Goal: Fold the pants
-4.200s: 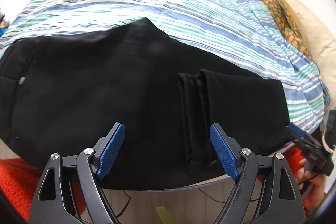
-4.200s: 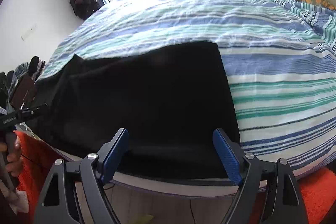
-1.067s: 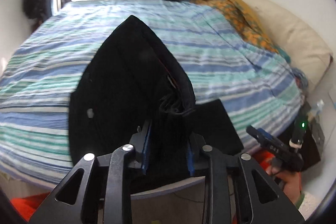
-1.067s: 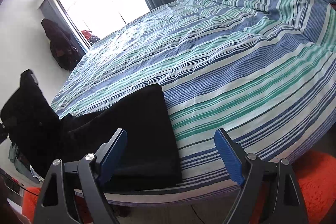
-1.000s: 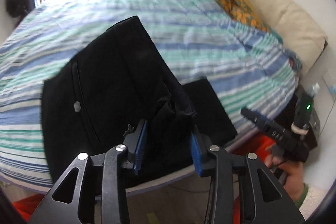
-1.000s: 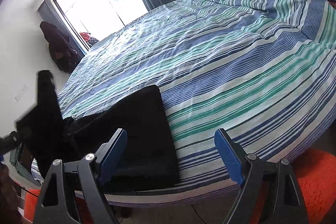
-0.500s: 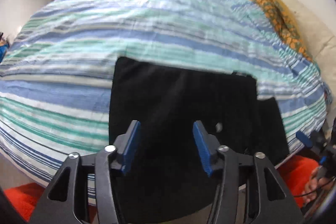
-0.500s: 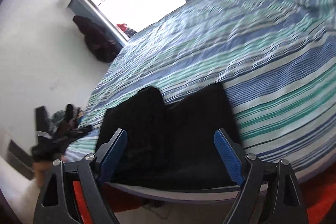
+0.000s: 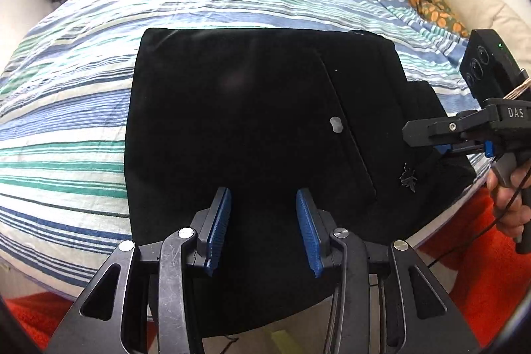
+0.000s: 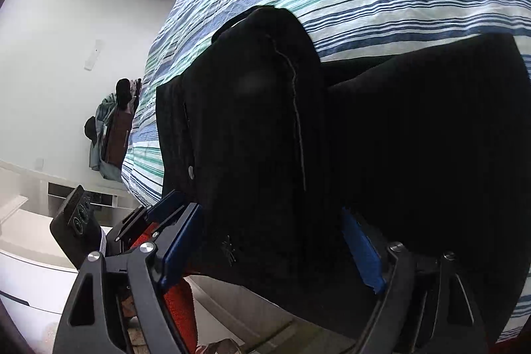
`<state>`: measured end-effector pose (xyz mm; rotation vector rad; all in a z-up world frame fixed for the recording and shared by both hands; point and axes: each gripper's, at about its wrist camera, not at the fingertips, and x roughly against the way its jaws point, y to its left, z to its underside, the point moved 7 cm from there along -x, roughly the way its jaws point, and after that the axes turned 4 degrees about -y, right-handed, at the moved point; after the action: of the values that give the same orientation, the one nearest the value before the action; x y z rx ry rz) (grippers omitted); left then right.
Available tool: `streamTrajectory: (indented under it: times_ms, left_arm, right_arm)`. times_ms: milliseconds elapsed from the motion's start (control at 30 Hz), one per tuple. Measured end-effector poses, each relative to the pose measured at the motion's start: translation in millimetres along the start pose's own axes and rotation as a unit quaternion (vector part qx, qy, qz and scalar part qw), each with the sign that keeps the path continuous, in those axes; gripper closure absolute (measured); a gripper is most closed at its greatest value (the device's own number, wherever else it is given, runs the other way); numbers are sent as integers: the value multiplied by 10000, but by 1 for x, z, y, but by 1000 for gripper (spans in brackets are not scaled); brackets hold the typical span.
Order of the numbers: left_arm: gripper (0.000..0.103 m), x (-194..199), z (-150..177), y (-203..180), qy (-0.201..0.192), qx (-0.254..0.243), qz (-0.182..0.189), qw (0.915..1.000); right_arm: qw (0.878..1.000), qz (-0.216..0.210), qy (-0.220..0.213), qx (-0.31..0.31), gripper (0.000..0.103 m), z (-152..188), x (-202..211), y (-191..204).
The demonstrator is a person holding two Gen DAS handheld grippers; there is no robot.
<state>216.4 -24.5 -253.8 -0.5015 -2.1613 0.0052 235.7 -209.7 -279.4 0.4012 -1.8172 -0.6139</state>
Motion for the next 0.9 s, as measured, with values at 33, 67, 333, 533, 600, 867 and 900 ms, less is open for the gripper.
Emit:
streamTrajectory:
  times_ms: [33, 67, 333, 533, 600, 867, 900]
  left_arm:
    - [62, 0, 0, 1, -6, 24, 17, 10000]
    - [61, 0, -1, 2, -27, 44, 25, 10000]
    - [38, 57, -29, 28, -636, 614, -76, 9961]
    - [38, 83, -39, 37, -961, 826, -24, 9919]
    - [39, 81, -35, 35, -878, 740, -45, 9934]
    - [39, 59, -17, -1, -521, 156, -100, 9985]
    - [39, 56, -13, -6, -463, 8, -153, 9988]
  right_arm:
    - [9998, 142, -4, 99, 42, 1, -1, 3]
    - [9995, 257, -26, 203, 68, 1, -1, 7]
    - [9956, -179, -854, 336, 81, -5, 65, 40]
    - [9919, -134, -1264, 28, 82, -2, 108, 14]
    - [9907, -66, -1348, -167, 83, 4, 115, -4]
    - [9856, 480, -1233, -1048, 75, 35, 102, -91]
    - [9841, 449, -1291, -1136, 73, 34, 103, -93]
